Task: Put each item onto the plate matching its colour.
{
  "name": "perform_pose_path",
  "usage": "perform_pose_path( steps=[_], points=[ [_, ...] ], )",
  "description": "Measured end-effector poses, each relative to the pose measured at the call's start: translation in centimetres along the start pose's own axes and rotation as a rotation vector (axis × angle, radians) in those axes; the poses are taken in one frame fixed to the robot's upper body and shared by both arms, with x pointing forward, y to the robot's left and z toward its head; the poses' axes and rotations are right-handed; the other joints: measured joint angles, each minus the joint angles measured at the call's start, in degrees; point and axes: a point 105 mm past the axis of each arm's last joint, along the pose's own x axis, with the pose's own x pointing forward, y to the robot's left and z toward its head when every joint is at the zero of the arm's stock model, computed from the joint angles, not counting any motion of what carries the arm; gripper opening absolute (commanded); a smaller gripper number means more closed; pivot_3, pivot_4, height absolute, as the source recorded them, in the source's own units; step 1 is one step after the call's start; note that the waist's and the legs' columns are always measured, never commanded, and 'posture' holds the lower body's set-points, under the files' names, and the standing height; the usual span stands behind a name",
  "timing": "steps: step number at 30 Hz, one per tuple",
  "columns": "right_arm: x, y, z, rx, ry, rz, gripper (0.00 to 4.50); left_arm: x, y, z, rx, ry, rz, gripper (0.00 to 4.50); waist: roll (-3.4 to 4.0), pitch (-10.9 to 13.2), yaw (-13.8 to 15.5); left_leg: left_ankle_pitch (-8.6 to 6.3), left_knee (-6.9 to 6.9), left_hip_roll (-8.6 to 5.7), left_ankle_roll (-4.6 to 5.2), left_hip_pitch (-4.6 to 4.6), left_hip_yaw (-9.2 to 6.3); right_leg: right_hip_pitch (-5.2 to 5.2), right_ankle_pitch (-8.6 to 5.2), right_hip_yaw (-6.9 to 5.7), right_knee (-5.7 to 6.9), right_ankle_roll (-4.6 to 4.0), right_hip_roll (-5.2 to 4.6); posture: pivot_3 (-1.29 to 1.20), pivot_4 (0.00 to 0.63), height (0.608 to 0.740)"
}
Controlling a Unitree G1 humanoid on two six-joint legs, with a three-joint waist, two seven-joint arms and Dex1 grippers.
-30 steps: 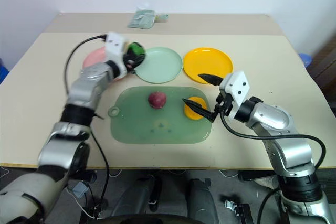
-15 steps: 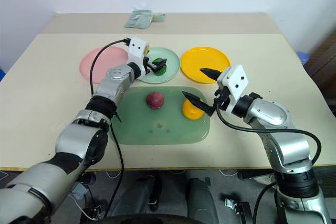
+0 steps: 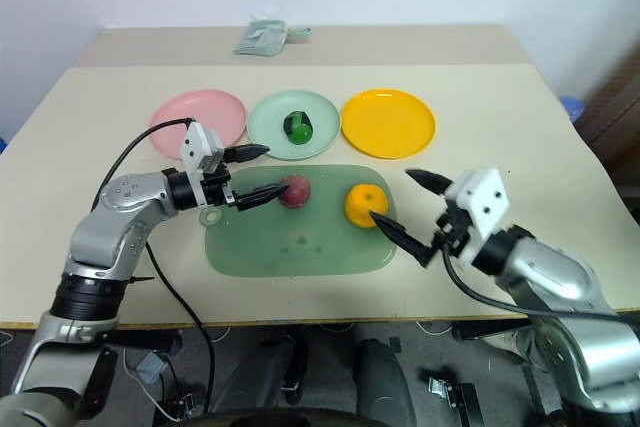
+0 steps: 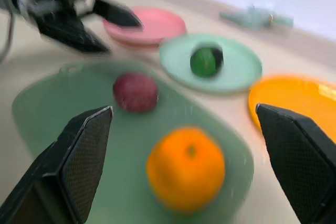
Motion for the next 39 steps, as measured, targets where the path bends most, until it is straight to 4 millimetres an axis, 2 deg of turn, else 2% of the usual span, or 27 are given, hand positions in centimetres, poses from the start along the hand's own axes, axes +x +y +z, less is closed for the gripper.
perform_pose_path(
  steps=[5, 9, 13, 16, 20, 26, 29, 31, 34, 38, 39],
  points=[
    [-2.4, 0.9, -0.8, 0.02, 0.063, -0.043, 4.5, 0.7, -0.1, -0.9, 0.039, 0.055, -0.02, 4.44, 0.0, 0.0, 0.3, 0.0, 0.05, 0.0, 0.02, 0.01, 0.03, 0.07, 0.0, 0.0, -0.09, 0.0, 0.0, 0.0, 0.15, 0.74],
    [-4.4, 3.0, -1.3, 0.066, 0.092, -0.089, 4.5, 2.1, -0.5, -2.2, 0.045, 0.092, -0.026, 4.44, 0.03, 0.0, 0.3, -0.02, 0.03, 0.01, 0.05, 0.0, 0.03, 0.06, 0.01, 0.0, -0.09, 0.04, 0.0, 0.0, 0.15, 0.74],
    [-4.6, 4.8, -0.5, 0.045, 0.073, -0.084, 4.5, 3.7, -1.0, -3.3, 0.035, 0.124, -0.025, 4.44, -0.01, -0.1, 0.0, -0.02, 0.07, 0.03, 0.06, 0.05, 0.12, 0.08, 0.0, 0.06, -0.09, 0.02, 0.01, 0.0, 0.15, 0.74],
    [-4.1, 5.3, -0.1, 0.026, 0.042, -0.076, 4.5, 4.3, -0.7, -3.7, 0.031, 0.133, 0.002, 3.63, 0.0, -0.1, 0.1, -0.02, 0.08, 0.03, 0.06, 0.05, 0.14, 0.09, -0.01, 0.06, -0.11, 0.02, 0.01, 0.0, 0.15, 0.74],
    [-3.4, 5.6, 0.2, 0.002, 0.026, -0.065, 4.5, 4.9, -0.2, -3.2, 0.063, 0.118, 0.035, 1.66, -0.06, -0.1, 0.3, -0.03, 0.1, 0.03, 0.08, 0.05, 0.15, 0.12, -0.01, 0.06, -0.15, 0.03, 0.0, 0.0, 0.15, 0.74],
    [-1.8, 5.5, 1.5, -0.044, -0.036, -0.054, 4.5, 5.1, 0.2, -3.0, 0.075, 0.112, 0.076, 1.66, -0.07, -0.2, 0.2, -0.04, 0.12, 0.04, 0.1, 0.09, 0.15, 0.17, -0.01, 0.05, -0.16, 0.03, 0.02, 0.0, 0.15, 0.74],
    [-0.2, 5.8, 2.4, -0.058, -0.081, -0.023, 4.5, 5.1, 0.7, -3.0, 0.046, 0.106, 0.118, 1.66, -0.08, -0.2, 0.1, -0.03, 0.13, 0.04, 0.1, 0.09, 0.16, 0.17, -0.01, 0.05, -0.16, 0.03, 0.02, 0.0, 0.15, 0.74],
    [1.6, 6.5, 3.3, -0.064, -0.119, 0.024, 4.5, 5.0, 0.9, -3.0, 0.023, 0.099, 0.134, 1.66, -0.07, -0.2, 0.1, -0.03, 0.12, 0.05, 0.1, 0.08, 0.16, 0.14, -0.01, 0.05, -0.15, 0.03, 0.04, 0.0, 0.15, 0.74],
    [3.1, 7.2, 4.0, -0.061, -0.14, 0.066, 4.5, 4.9, 0.8, -3.0, -0.005, 0.095, 0.135, 2.43, -0.09, -0.2, 0.3, -0.03, 0.13, 0.04, 0.11, 0.04, 0.15, 0.13, -0.01, 0.03, -0.15, 0.04, 0.03, 0.0, 0.15, 0.74],
    [3.8, 7.7, 4.0, -0.053, -0.131, 0.084, 4.5, 4.3, 0.8, -3.8, -0.048, 0.116, 0.143, 4.44, -0.09, -0.2, 0.4, -0.06, 0.17, 0.03, 0.16, 0.01, 0.16, 0.13, 0.0, 0.03, -0.18, 0.05, 0.02, 0.0, 0.15, 0.74],
    [3.5, 7.5, 3.6, -0.044, -0.115, 0.081, 4.5, 4.2, 0.8, -3.8, -0.051, 0.117, 0.146, 4.44, -0.1, -0.2, 0.4, -0.07, 0.18, 0.03, 0.18, 0.01, 0.16, 0.14, 0.01, 0.03, -0.18, 0.06, 0.02, 0.0, 0.15, 0.74]
  ],
)
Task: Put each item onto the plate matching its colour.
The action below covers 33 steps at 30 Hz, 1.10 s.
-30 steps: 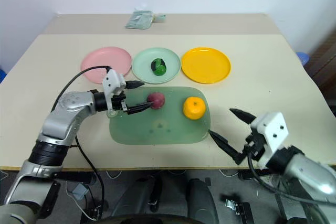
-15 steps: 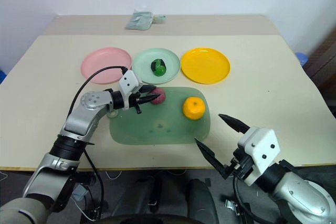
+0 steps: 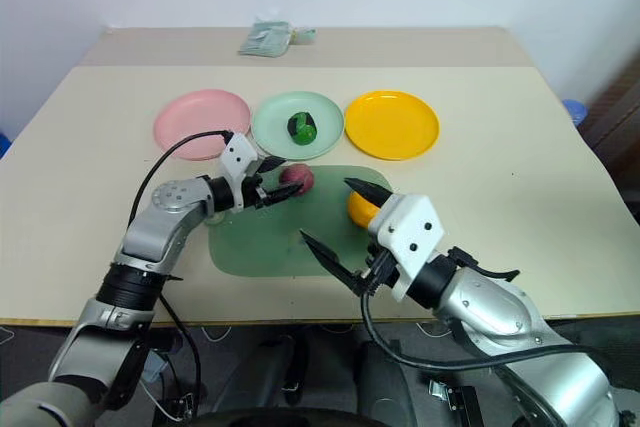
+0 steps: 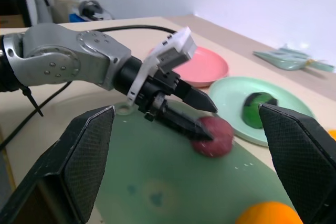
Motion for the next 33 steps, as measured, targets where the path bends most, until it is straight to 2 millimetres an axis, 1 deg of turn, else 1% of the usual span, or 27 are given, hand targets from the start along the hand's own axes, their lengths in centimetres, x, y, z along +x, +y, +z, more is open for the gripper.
perform_pose_path(
  steps=[3, 6, 13, 19, 27, 30, 32, 33],
  points=[
    [-0.5, -0.6, -0.8, 0.015, 0.032, -0.012, 4.5, -0.2, -0.1, 0.5, 0.007, -0.014, 0.0, 4.44, 0.0, 0.0, -0.3, -0.01, 0.01, 0.0, 0.01, 0.02, 0.04, 0.0, 0.04, 0.02, 0.03, 0.05, 0.0, 0.0, 0.15, 0.74],
    [-0.6, -0.7, -0.7, 0.009, 0.023, -0.007, 4.5, -0.2, -0.4, 0.8, 0.003, -0.021, -0.013, 4.44, 0.01, 0.0, -0.4, -0.01, -0.02, 0.02, 0.01, 0.05, 0.04, -0.02, 0.03, 0.02, 0.05, 0.04, 0.02, 0.0, 0.15, 0.74],
    [-0.6, -0.6, -0.7, 0.02, 0.014, -0.002, 4.5, -0.1, -0.4, 0.1, 0.015, 0.019, -0.009, 4.44, 0.01, 0.0, -0.2, -0.01, 0.01, 0.01, 0.01, 0.04, 0.06, 0.0, 0.02, 0.03, 0.04, 0.03, 0.01, 0.0, 0.15, 0.74],
    [-0.6, -0.7, -0.8, 0.015, 0.017, -0.015, 4.5, 1.1, -0.8, -1.6, -0.001, 0.072, 0.0, 4.44, 0.01, 0.0, -0.3, -0.01, 0.0, 0.01, 0.01, 0.04, 0.06, -0.01, 0.05, 0.03, 0.04, 0.07, 0.01, 0.0, 0.15, 0.74],
    [-0.6, -0.8, -0.8, 0.015, 0.016, -0.023, 4.5, 2.9, -1.8, -1.8, -0.011, 0.073, -0.016, 4.44, 0.01, 0.0, -0.3, -0.01, 0.01, 0.01, 0.01, 0.04, 0.06, -0.01, 0.08, 0.03, 0.05, 0.13, 0.01, 0.0, 0.15, 0.74],
    [-0.6, -0.8, -0.9, 0.016, 0.019, -0.024, 4.5, 3.1, -1.6, -1.5, -0.003, 0.06, -0.008, 3.64, 0.01, 0.0, -0.3, -0.01, 0.0, 0.01, 0.01, 0.04, 0.07, -0.01, 0.08, 0.03, 0.05, 0.13, 0.01, 0.0, 0.15, 0.74],
    [-0.6, -0.8, -0.9, 0.017, 0.021, -0.024, 4.5, 3.2, -1.7, -1.4, -0.005, 0.053, -0.005, 2.73, 0.01, 0.0, -0.3, -0.01, 0.0, 0.01, 0.01, 0.04, 0.06, -0.01, 0.08, 0.03, 0.05, 0.13, 0.01, 0.0, 0.15, 0.74],
    [-0.6, -0.8, -0.9, 0.017, 0.022, -0.024, 4.5, 3.3, -1.7, -1.4, -0.005, 0.05, 0.0, 2.73, 0.01, 0.0, -0.2, -0.01, 0.01, 0.01, 0.01, 0.04, 0.06, -0.01, 0.08, 0.03, 0.05, 0.13, 0.01, 0.0, 0.15, 0.74]
  ],
)
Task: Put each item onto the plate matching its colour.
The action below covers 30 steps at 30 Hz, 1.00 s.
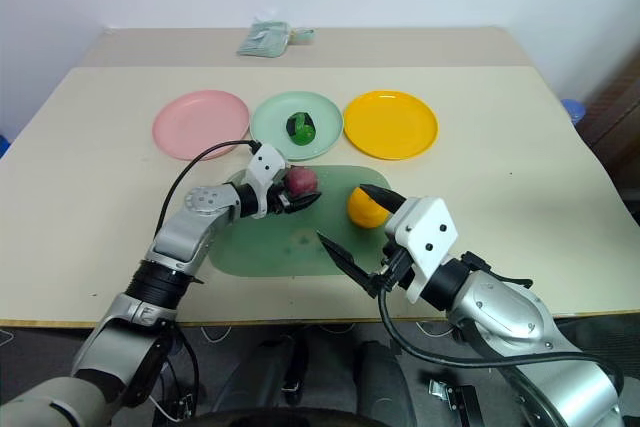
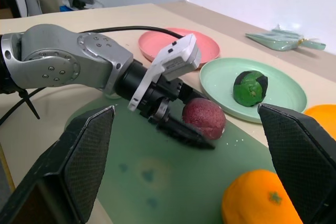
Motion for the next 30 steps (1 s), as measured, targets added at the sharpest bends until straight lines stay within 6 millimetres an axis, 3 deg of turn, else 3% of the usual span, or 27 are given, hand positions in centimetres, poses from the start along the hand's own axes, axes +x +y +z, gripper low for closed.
perform_pose_path(
  steps=[4, 7, 12, 16, 21, 25, 30],
  points=[
    [0.1, 0.0, 0.1, -0.003, -0.004, 0.002, 4.5, -0.1, 0.8, 0.4, -0.02, -0.031, 0.058, 2.73, 0.0, 0.0, 0.0, 0.0, 0.0, 0.0, 0.0, 0.0, 0.0, 0.0, 0.0, 0.0, 0.0, 0.0, 0.0, 0.0, 0.15, 0.74],
    [0.8, 0.1, 0.7, -0.018, -0.036, 0.024, 4.5, -0.9, 2.7, 0.9, -0.066, -0.074, 0.179, 2.73, 0.0, 0.0, -0.2, 0.0, -0.01, 0.01, 0.0, 0.02, 0.0, -0.03, 0.01, 0.0, 0.03, 0.01, 0.02, 0.0, 0.15, 0.74],
    [4.1, 0.0, 1.5, -0.009, -0.109, 0.105, 4.5, -3.6, 7.5, 1.7, -0.156, -0.149, 0.466, 2.73, -0.02, 0.0, -0.1, 0.01, 0.0, 0.0, -0.01, 0.03, 0.01, -0.04, 0.03, 0.0, 0.08, 0.05, 0.06, 0.0, 0.15, 0.74],
    [6.4, -0.3, 1.0, 0.002, -0.114, 0.154, 4.5, -5.1, 10.1, 0.8, -0.211, -0.136, 0.63, 2.73, -0.04, 0.0, 0.0, 0.01, 0.03, -0.05, -0.01, 0.02, 0.02, -0.03, 0.12, -0.01, 0.1, 0.19, 0.08, 0.0, 0.15, 0.74],
    [7.7, -1.7, 0.5, -0.005, -0.124, 0.185, 4.5, -6.0, 11.3, -0.6, -0.24, -0.1, 0.735, 2.73, -0.04, 0.0, -0.1, 0.01, 0.02, -0.06, -0.02, 0.02, 0.03, -0.06, 0.15, -0.01, 0.14, 0.21, 0.21, 0.0, 0.15, 0.74],
    [7.1, -6.0, -2.2, 0.034, -0.093, 0.128, 4.5, -7.1, 12.3, -0.6, -0.232, -0.11, 0.806, 2.73, -0.08, 0.0, -0.1, 0.01, 0.01, -0.06, -0.02, 0.02, 0.06, -0.07, 0.2, 0.02, 0.15, 0.24, 0.22, 0.0, 0.15, 0.74],
    [7.2, -6.1, -2.4, 0.025, -0.134, 0.144, 4.5, -7.6, 13.2, -0.6, -0.239, -0.115, 0.857, 2.73, -0.07, 0.0, -0.3, 0.04, -0.07, -0.04, -0.09, 0.02, 0.09, -0.23, 0.19, 0.09, 0.34, 0.23, 0.19, 0.0, 0.15, 0.74]
  ],
)
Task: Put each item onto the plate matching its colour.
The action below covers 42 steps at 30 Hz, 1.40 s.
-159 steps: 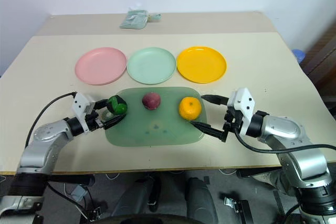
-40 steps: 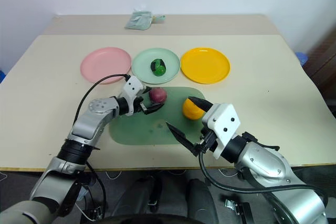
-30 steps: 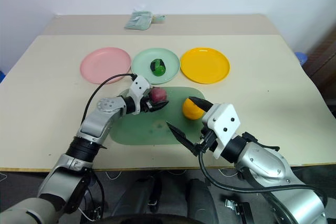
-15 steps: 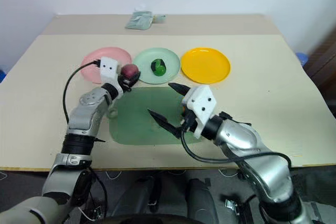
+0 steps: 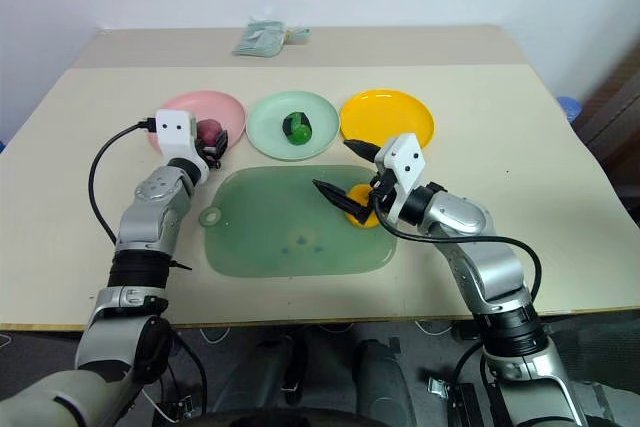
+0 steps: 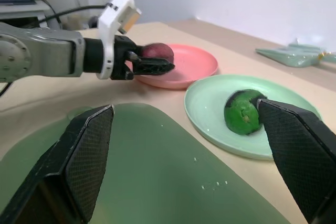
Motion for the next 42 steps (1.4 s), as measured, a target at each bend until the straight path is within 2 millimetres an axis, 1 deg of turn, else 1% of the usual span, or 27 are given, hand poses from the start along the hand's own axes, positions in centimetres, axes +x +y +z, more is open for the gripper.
perform_pose_path(
  steps=[1, 4, 5, 6, 11, 13, 15, 17, 19, 23, 24, 26, 27, 29, 30, 32, 34, 35, 37, 40, 42],
  points=[
    [0.1, 0.0, 0.0, -0.002, -0.006, 0.0, 4.5, 0.1, 0.1, 0.1, 0.001, -0.005, 0.004, 2.73, 0.0, 0.0, 0.0, 0.0, 0.02, 0.0, 0.0, 0.0, 0.01, 0.01, 0.0, 0.0, 0.01, 0.0, 0.01, 0.0, 0.15, 0.74],
    [0.2, 0.0, -0.2, -0.006, -0.016, -0.001, 4.5, 0.2, 0.5, -0.2, 0.001, 0.001, 0.024, 3.75, 0.0, 0.0, 0.2, -0.01, 0.03, -0.02, 0.0, 0.0, 0.02, 0.0, 0.0, 0.01, 0.02, 0.0, 0.01, 0.0, 0.15, 0.74],
    [0.2, 0.0, -0.2, -0.011, -0.018, -0.002, 4.5, 0.2, 0.8, -0.4, -0.001, 0.009, 0.036, 4.22, 0.0, 0.0, 0.2, -0.01, 0.04, -0.02, 0.0, 0.0, 0.02, 0.0, 0.0, 0.01, 0.02, 0.0, 0.01, 0.0, 0.15, 0.74],
    [0.3, 0.1, -0.2, -0.017, -0.017, -0.002, 4.5, 0.2, 1.0, -0.6, 0.0, 0.015, 0.044, 4.48, 0.0, 0.0, 0.2, -0.01, 0.04, -0.02, 0.0, 0.0, 0.02, 0.0, 0.0, 0.01, 0.03, 0.0, 0.0, 0.0, 0.15, 0.74],
    [0.3, 0.1, -0.2, -0.019, -0.019, -0.002, 4.5, 0.2, 1.0, -0.3, -0.019, -0.005, 0.048, 4.48, 0.0, 0.0, 0.1, -0.01, 0.03, -0.02, -0.01, 0.0, 0.02, -0.01, 0.0, 0.01, 0.03, 0.0, -0.09, 0.0, 0.15, 0.74],
    [0.3, 0.0, -0.1, -0.021, -0.02, -0.006, 4.5, 0.1, 0.7, 0.4, -0.041, -0.036, 0.018, 4.48, 0.0, 0.0, 0.1, -0.01, 0.03, -0.02, -0.01, 0.0, 0.02, -0.01, 0.0, 0.01, 0.03, 0.0, -0.11, 0.0, 0.15, 0.74],
    [0.1, -0.1, 0.0, -0.023, -0.022, -0.018, 4.5, -0.5, -0.4, 2.0, -0.06, -0.11, -0.074, 4.48, 0.0, 0.0, 0.1, -0.01, 0.03, -0.02, -0.02, 0.0, 0.02, -0.01, 0.0, 0.01, 0.03, -0.01, -0.15, 0.0, 0.15, 0.74],
    [-0.3, -0.3, 0.1, -0.028, -0.024, -0.039, 4.5, -1.4, -1.5, 2.9, -0.065, -0.156, -0.176, 4.48, 0.01, 0.0, 0.1, -0.01, 0.01, -0.02, -0.02, 0.0, 0.02, -0.01, 0.0, 0.06, 0.03, -0.01, -0.16, 0.0, 0.15, 0.74],
    [-1.1, -0.3, 0.0, -0.029, -0.015, -0.062, 4.5, -2.2, -2.5, 3.1, -0.049, -0.172, -0.27, 4.48, 0.01, 0.0, 0.1, -0.01, 0.01, -0.02, -0.02, 0.0, 0.02, -0.02, -0.01, 0.07, 0.02, -0.02, -0.16, 0.0, 0.15, 0.74],
    [-2.2, -0.4, -0.2, -0.024, -0.001, -0.106, 4.5, -2.5, -3.8, 3.1, -0.046, -0.174, -0.354, 4.48, 0.01, 0.0, 0.1, -0.01, 0.03, -0.02, -0.02, 0.0, 0.02, -0.01, 0.0, 0.07, 0.03, -0.03, -0.16, 0.0, 0.15, 0.74],
    [-2.5, -0.5, -0.1, -0.026, 0.0, -0.12, 4.5, -2.5, -4.4, 3.1, -0.051, -0.173, -0.389, 4.48, 0.01, 0.0, 0.2, -0.01, 0.02, -0.02, -0.02, 0.0, 0.02, -0.01, -0.01, 0.06, 0.03, -0.03, -0.16, 0.0, 0.15, 0.74],
    [-3.1, -0.6, 0.0, -0.027, 0.004, -0.15, 4.5, -3.2, -6.8, 3.3, -0.057, -0.165, -0.524, 4.48, 0.01, 0.0, 0.3, -0.02, 0.02, -0.02, -0.01, -0.01, 0.02, 0.01, -0.01, 0.06, 0.01, -0.03, -0.17, 0.0, 0.15, 0.74],
    [-3.5, -0.7, 0.1, -0.027, 0.008, -0.166, 4.5, -3.8, -8.5, 3.4, -0.054, -0.159, -0.627, 4.48, 0.01, 0.0, 0.3, -0.02, 0.03, -0.03, 0.0, -0.01, 0.03, 0.02, -0.01, 0.06, -0.02, -0.03, -0.18, 0.0, 0.15, 0.74],
    [-4.2, -0.7, -0.1, -0.024, 0.021, -0.189, 4.5, -5.7, -11.9, 3.3, -0.028, -0.143, -0.842, 4.48, 0.02, 0.0, 0.1, -0.02, 0.02, -0.03, 0.0, -0.01, 0.04, 0.04, -0.01, 0.07, -0.05, -0.03, -0.19, 0.0, 0.15, 0.74],
    [-4.7, -0.5, -0.3, -0.022, 0.037, -0.197, 4.5, -6.8, -13.3, 2.8, -0.002, -0.123, -0.95, 4.48, 0.04, 0.0, 0.1, -0.02, -0.01, -0.02, 0.0, 0.0, 0.04, 0.03, -0.01, 0.07, -0.06, -0.04, -0.18, 0.0, 0.15, 0.74],
    [-6.0, -0.4, -1.1, -0.012, 0.083, -0.222, 4.5, -8.4, -14.7, 1.5, 0.056, -0.07, -1.102, 4.48, 0.1, 0.0, 0.0, -0.02, -0.09, 0.0, 0.0, 0.04, 0.04, 0.02, -0.07, 0.08, -0.06, -0.14, -0.17, 0.0, 0.15, 0.74],
    [-7.9, -0.1, -2.1, 0.013, 0.142, -0.262, 4.5, -9.3, -15.2, 0.3, 0.109, -0.02, -1.201, 4.48, 0.13, 0.0, 0.1, -0.01, -0.09, 0.03, 0.0, 0.04, 0.04, 0.01, -0.16, 0.08, -0.04, -0.3, -0.16, 0.0, 0.15, 0.74],
    [-8.6, 0.0, -2.5, 0.027, 0.163, -0.274, 4.5, -9.3, -15.1, -0.1, 0.125, -0.005, -1.218, 4.48, 0.13, 0.0, 0.1, -0.01, -0.08, 0.03, 0.0, 0.04, 0.05, 0.02, -0.16, 0.08, -0.05, -0.3, -0.16, 0.0, 0.15, 0.74],
    [-9.6, 0.4, -2.5, 0.04, 0.179, -0.293, 4.5, -8.9, -15.1, -0.2, 0.143, 0.005, -1.239, 4.48, 0.13, 0.0, 0.2, -0.01, -0.02, 0.03, 0.0, 0.04, 0.05, 0.04, -0.17, 0.08, -0.06, -0.31, -0.17, 0.0, 0.15, 0.74],
    [-9.6, 0.8, -1.7, 0.028, 0.168, -0.29, 4.5, -8.2, -15.1, 0.7, 0.162, -0.025, -1.242, 4.48, 0.13, 0.0, 0.2, -0.01, 0.0, 0.03, 0.01, 0.03, 0.05, 0.06, -0.17, 0.07, -0.09, -0.31, -0.17, 0.0, 0.15, 0.74],
    [-9.2, 0.8, -1.4, 0.02, 0.156, -0.287, 4.5, -8.1, -14.6, 1.0, 0.161, -0.056, -1.218, 4.48, 0.14, 0.0, -0.1, -0.02, -0.03, 0.04, 0.03, 0.05, 0.05, 0.06, -0.16, 0.07, -0.11, -0.29, -0.16, 0.0, 0.15, 0.74]
  ],
)
